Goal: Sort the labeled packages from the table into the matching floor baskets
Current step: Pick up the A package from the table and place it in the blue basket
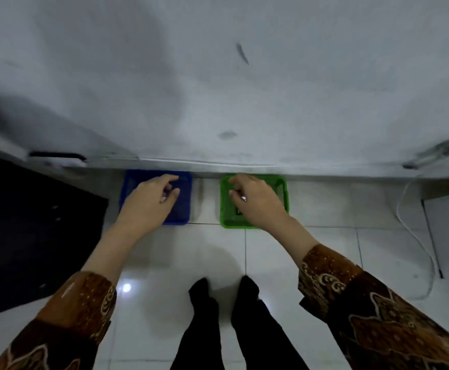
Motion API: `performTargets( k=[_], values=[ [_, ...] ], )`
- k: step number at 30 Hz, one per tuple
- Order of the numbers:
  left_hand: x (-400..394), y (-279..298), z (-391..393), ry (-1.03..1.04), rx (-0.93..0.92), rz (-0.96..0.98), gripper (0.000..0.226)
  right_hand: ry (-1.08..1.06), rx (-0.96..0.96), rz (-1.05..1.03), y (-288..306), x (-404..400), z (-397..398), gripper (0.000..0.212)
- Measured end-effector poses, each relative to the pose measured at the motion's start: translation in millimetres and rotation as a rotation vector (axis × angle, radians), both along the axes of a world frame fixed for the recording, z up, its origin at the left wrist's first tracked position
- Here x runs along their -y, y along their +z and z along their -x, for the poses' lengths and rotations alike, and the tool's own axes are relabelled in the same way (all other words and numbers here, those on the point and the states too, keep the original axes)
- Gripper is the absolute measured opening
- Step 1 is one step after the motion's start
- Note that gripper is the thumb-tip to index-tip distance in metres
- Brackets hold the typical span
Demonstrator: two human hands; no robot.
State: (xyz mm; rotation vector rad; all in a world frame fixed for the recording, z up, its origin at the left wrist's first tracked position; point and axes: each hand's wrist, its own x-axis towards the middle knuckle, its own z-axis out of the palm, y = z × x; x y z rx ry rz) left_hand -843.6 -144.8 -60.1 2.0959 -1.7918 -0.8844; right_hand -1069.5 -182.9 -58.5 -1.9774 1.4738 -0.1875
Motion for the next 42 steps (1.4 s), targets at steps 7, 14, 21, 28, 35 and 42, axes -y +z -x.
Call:
performTargets(
  k=[7, 14, 21, 28, 35, 42],
  values=[
    [-108, 144, -91, 0.290, 0.061, 0.250, 0.032, 0.231, 0.205, 0.126, 131, -51, -110, 0.023],
    [-264, 192, -244, 0.599, 0.099, 0.331, 0.031, 0.506, 0.354, 0.219, 176, -149, -301, 0.021],
    [-411, 196, -388, 0.800, 0.160, 0.357, 0.027, 0.629, 0.342, 0.170, 175, -256, -474, 0.022],
    [-467, 177, -506, 0.862, 0.170, 0.315, 0.024, 0.680, 0.355, 0.121, 158, -304, -600, 0.022],
    [-442, 160, -654, 0.765, 0.176, 0.321, 0.022, 0.613, 0.374, 0.105, 135, -279, -749, 0.022],
    [-394, 161, -798, 0.613, 0.172, 0.232, 0.023, 0.492, 0.308, 0.085, 132, -235, -882, 0.027]
  ],
)
